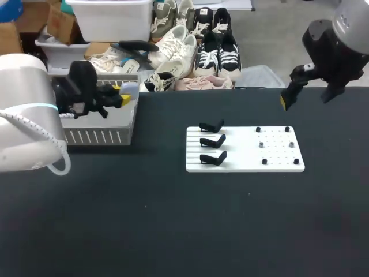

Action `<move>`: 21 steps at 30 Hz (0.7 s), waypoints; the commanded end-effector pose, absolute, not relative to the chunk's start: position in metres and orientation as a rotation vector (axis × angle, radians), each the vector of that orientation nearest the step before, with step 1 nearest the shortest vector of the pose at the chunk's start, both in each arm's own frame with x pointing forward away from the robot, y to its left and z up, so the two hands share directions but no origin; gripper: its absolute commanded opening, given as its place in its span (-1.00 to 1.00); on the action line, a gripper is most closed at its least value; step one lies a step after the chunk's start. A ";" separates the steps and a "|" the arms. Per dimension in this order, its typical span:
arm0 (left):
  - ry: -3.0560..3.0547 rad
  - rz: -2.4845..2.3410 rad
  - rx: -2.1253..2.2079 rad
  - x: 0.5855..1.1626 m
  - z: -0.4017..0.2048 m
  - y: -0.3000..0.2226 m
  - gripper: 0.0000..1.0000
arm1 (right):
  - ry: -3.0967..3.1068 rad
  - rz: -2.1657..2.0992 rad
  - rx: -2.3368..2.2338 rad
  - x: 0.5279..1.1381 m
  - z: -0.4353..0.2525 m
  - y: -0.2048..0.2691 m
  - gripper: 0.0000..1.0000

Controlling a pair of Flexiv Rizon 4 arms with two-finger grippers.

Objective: Pick up each earbud case from the left stands, insert the matching earbuds, close the lid, and place the case in the box.

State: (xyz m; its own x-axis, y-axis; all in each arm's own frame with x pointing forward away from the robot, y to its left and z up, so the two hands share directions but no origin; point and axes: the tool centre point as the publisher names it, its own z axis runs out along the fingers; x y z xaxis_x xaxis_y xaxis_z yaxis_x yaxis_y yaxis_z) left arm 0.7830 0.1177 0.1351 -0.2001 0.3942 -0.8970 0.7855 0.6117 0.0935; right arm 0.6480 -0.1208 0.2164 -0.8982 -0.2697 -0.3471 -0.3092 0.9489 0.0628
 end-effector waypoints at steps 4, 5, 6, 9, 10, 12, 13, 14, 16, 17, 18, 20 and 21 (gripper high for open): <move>1.892 -0.278 0.781 0.811 0.119 0.156 -1.00 | 2.759 0.163 -0.417 0.645 0.216 -0.121 1.00; 1.903 -0.275 0.779 0.818 0.116 0.162 -1.00 | 2.759 0.163 -0.417 0.645 0.216 -0.121 1.00; 1.911 -0.270 0.784 0.823 0.114 0.166 -1.00 | 2.759 0.163 -0.417 0.645 0.216 -0.121 1.00; 1.916 -0.269 0.783 0.835 0.110 0.172 -1.00 | 2.759 0.163 -0.417 0.645 0.216 -0.121 1.00; 1.923 -0.275 0.786 0.839 0.109 0.174 -1.00 | 2.759 0.163 -0.417 0.645 0.216 -0.121 1.00; 1.940 -0.290 0.796 0.848 0.104 0.177 -1.00 | 2.759 0.163 -0.417 0.645 0.216 -0.121 1.00; 1.943 -0.294 0.799 0.851 0.102 0.177 -1.00 | 2.759 0.163 -0.417 0.645 0.216 -0.121 1.00; 1.948 -0.293 0.800 0.854 0.101 0.179 -0.97 | 2.759 0.163 -0.417 0.645 0.216 -0.121 1.00; 1.955 -0.299 0.802 0.858 0.099 0.179 -0.43 | 2.759 0.163 -0.417 0.645 0.216 -0.121 1.00; 1.956 -0.301 0.803 0.859 0.099 0.180 -0.03 | 2.759 0.163 -0.417 0.645 0.216 -0.121 1.00; 1.957 -0.302 0.802 0.860 0.099 0.180 0.37 | 2.759 0.163 -0.417 0.645 0.216 -0.121 1.00; 1.957 -0.305 0.808 0.861 0.099 0.180 1.00 | 2.759 0.163 -0.417 0.645 0.216 -0.121 1.00; 1.957 -0.304 0.812 0.861 0.100 0.180 1.00 | 2.759 0.163 -0.417 0.645 0.216 -0.121 1.00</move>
State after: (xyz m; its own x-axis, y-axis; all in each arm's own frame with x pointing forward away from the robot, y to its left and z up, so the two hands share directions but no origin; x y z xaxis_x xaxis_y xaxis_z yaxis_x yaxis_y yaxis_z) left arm 0.8568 0.1832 0.1011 -0.3148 0.4111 -0.8555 0.6558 0.7458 0.1171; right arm 0.6480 -0.1208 0.2163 -0.8982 -0.2696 -0.3472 -0.3090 0.9490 0.0626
